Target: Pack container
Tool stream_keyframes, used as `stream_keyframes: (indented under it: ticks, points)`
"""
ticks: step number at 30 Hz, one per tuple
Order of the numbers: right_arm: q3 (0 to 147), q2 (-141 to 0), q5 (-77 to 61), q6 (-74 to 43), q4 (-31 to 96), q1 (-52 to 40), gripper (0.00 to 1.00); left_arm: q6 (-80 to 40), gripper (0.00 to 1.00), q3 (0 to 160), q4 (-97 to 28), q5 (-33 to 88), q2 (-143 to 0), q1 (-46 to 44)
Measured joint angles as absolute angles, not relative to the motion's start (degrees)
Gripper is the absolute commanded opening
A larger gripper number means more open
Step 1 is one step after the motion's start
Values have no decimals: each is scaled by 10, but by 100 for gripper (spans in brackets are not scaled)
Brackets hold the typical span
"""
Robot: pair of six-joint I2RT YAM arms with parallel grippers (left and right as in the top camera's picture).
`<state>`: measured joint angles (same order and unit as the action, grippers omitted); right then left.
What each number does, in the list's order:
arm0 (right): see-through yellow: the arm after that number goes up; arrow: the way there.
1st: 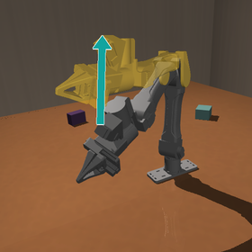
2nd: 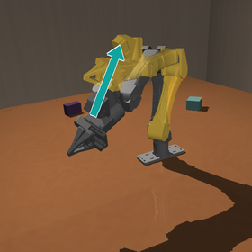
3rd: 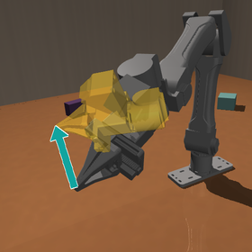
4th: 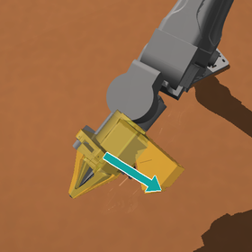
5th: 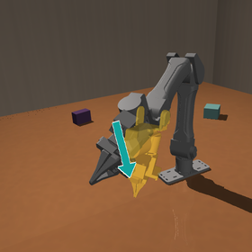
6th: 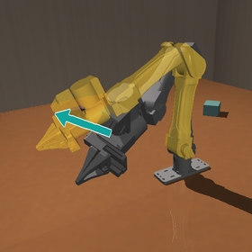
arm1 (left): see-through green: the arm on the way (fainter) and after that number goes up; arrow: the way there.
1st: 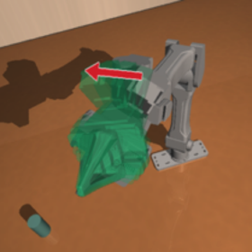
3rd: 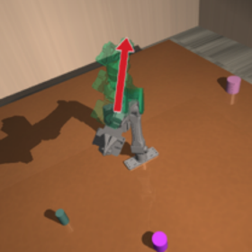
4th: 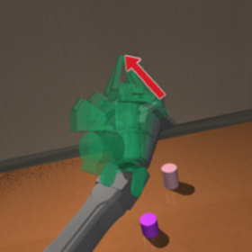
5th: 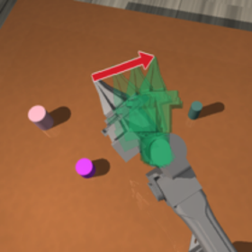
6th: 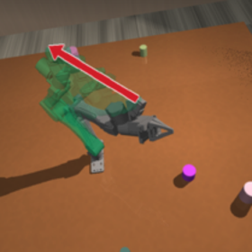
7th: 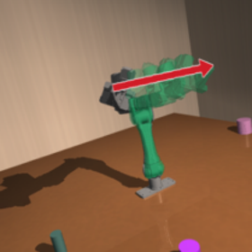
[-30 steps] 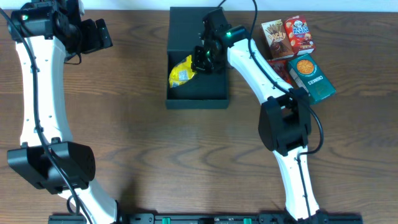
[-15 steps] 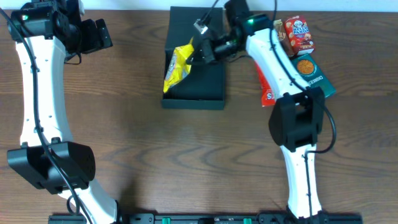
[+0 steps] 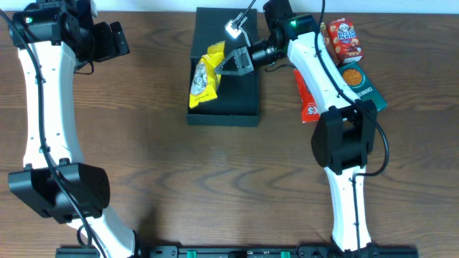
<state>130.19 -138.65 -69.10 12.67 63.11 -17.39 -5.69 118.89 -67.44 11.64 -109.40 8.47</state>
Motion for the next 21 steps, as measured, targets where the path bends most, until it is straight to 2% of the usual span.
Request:
stream_keyframes:
  ticks: [4, 5, 6, 9, 14, 16, 17, 21]
  points:
    - [1302, -1386, -733, 137, 623, -174, 2, -57, 95, 1189, -674, 116, -1094, 85]
    - [1302, -1386, -737, 137, 622, -174, 28, -57, 95, 1189, -674, 116, -1094, 85]
    - [1302, -1386, -731, 131, 622, -174, 63, -57, 95, 1189, -674, 116, -1094, 85]
    - [1302, -1386, -651, 70, 635, -174, 99, -57, 95, 1189, -674, 116, -1094, 85]
    - [1302, -1386, -546, -12, 639, -164, 99, -57, 95, 1189, -675, 116, -1094, 85]
    - [1302, -1386, -525, -42, 637, -154, 94, -57, 95, 1189, -675, 116, -1094, 85]
    - [1302, -1386, -517, -55, 636, -148, 86, -57, 95, 1189, -675, 116, -1094, 85]
    - [1302, -1386, -500, -77, 648, -135, 19, -57, 95, 1189, -675, 116, -1094, 85]
